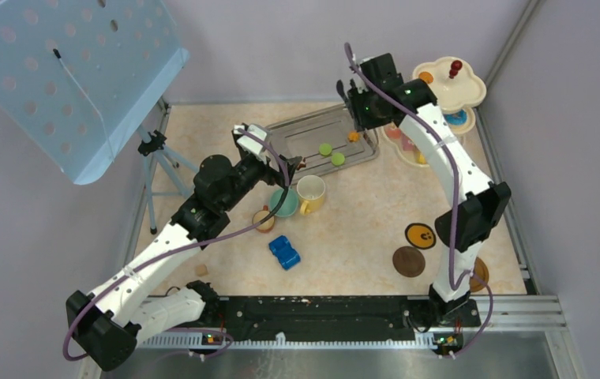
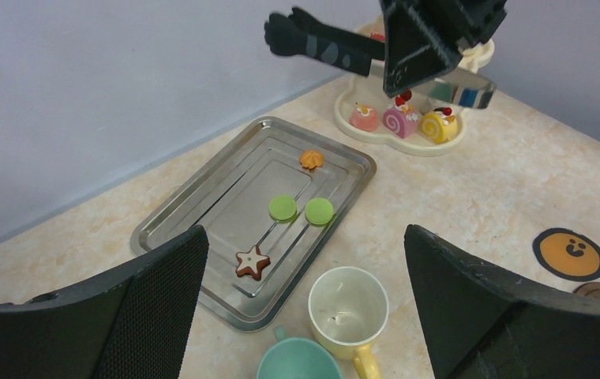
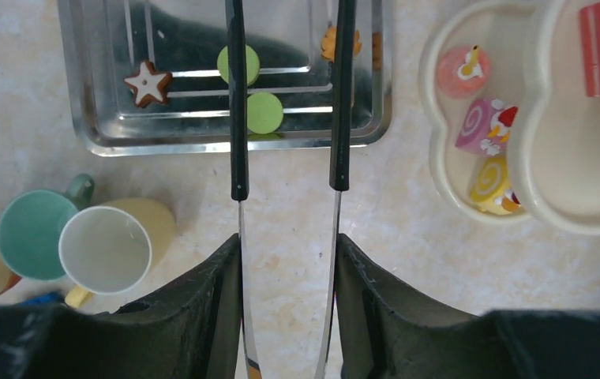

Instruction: Serve the afternoon tea

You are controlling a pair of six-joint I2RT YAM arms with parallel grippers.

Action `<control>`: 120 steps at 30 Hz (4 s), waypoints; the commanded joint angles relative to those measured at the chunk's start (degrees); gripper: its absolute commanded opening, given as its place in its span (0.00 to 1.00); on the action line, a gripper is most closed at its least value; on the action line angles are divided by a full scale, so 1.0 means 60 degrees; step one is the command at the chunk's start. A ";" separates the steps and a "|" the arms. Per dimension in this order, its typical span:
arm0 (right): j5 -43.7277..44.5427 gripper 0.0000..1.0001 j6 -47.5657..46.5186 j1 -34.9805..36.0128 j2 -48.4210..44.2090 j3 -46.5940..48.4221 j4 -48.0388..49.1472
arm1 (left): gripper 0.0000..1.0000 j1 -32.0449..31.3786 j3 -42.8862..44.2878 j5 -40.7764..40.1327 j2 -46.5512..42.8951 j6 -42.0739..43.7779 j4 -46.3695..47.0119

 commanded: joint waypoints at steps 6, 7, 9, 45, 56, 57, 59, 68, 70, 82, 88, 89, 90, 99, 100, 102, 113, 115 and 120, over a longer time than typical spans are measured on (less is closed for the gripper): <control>0.0252 0.42 0.0352 -0.0043 0.1185 -0.1290 0.1016 | 0.99 -0.0032 -0.0054 -0.0072 -0.0209 0.0036 0.0462; 0.0364 0.44 0.0393 -0.0055 0.1309 -0.1384 0.1097 | 0.99 -0.0037 -0.0068 -0.0089 -0.0212 0.0036 0.0462; 0.0447 0.45 0.0502 -0.0082 0.1570 -0.1512 0.1190 | 0.99 -0.0042 -0.0084 -0.0157 -0.0199 0.0050 0.0473; -0.0501 0.50 0.0562 -0.1028 0.2900 -0.2296 0.2332 | 0.99 -0.0032 -0.0058 -0.0160 -0.0036 0.0086 0.0433; -0.0342 0.50 0.0417 -0.0869 0.3259 -0.2147 0.2280 | 0.99 -0.0035 -0.0037 -0.0013 -0.0021 0.0051 0.0433; -0.0283 0.50 0.0396 -0.0844 0.3328 -0.2044 0.2209 | 0.99 -0.0042 -0.0040 -0.0038 -0.0029 0.0051 0.0429; -0.0133 0.50 0.0351 -0.0794 0.3442 -0.1822 0.2056 | 0.99 -0.0031 -0.0059 -0.0088 -0.0023 0.0053 0.0429; 0.0173 0.48 0.0232 -0.0602 0.3582 -0.1590 0.1827 | 0.99 -0.0039 -0.0045 -0.0042 -0.0022 0.0051 0.0429; 0.0194 0.46 0.0220 -0.0600 0.3700 -0.1435 0.1651 | 0.99 -0.0030 -0.0041 -0.0029 -0.0023 0.0051 0.0420; 0.1047 0.29 0.0111 -0.0306 0.3839 -0.1036 0.1220 | 0.99 -0.0031 -0.0049 -0.0046 -0.0044 0.0051 0.0430; 0.0992 0.19 0.0123 -0.0291 0.3502 -0.0948 0.1206 | 0.99 -0.0034 -0.0061 -0.0051 -0.0025 0.0051 0.0422; 0.0960 0.18 0.0158 -0.0285 0.3403 -0.0973 0.1235 | 0.99 -0.0040 -0.0063 -0.0048 -0.0022 0.0051 0.0424; 0.0934 0.17 0.0185 -0.0285 0.3268 -0.1015 0.1286 | 0.99 -0.0031 -0.0059 -0.0057 -0.0014 0.0051 0.0432; 0.0392 0.08 0.0517 -0.0374 0.1900 -0.1700 0.1760 | 0.99 -0.0041 -0.0061 -0.0055 -0.0063 0.0051 0.0427; 0.0367 0.07 0.0566 -0.0380 0.1728 -0.1809 0.1771 | 0.99 -0.0039 -0.0056 -0.0049 -0.0073 0.0051 0.0421; 0.0301 0.07 0.0631 -0.0395 0.1209 -0.2062 0.1794 | 0.99 -0.0042 -0.0054 -0.0063 -0.0077 0.0052 0.0422; -0.0395 0.11 0.0374 -0.0685 0.1217 -0.1997 0.2090 | 0.99 -0.0044 -0.0069 -0.0060 -0.0088 0.0049 0.0426; -0.0301 0.13 0.0299 -0.0678 0.1621 -0.1625 0.1966 | 0.99 -0.0036 -0.0069 -0.0095 -0.0095 0.0067 0.0430; -0.0105 0.20 0.0151 -0.0683 0.2412 -0.0891 0.1878 | 0.99 -0.0036 -0.0056 -0.0088 -0.0067 0.0065 0.0415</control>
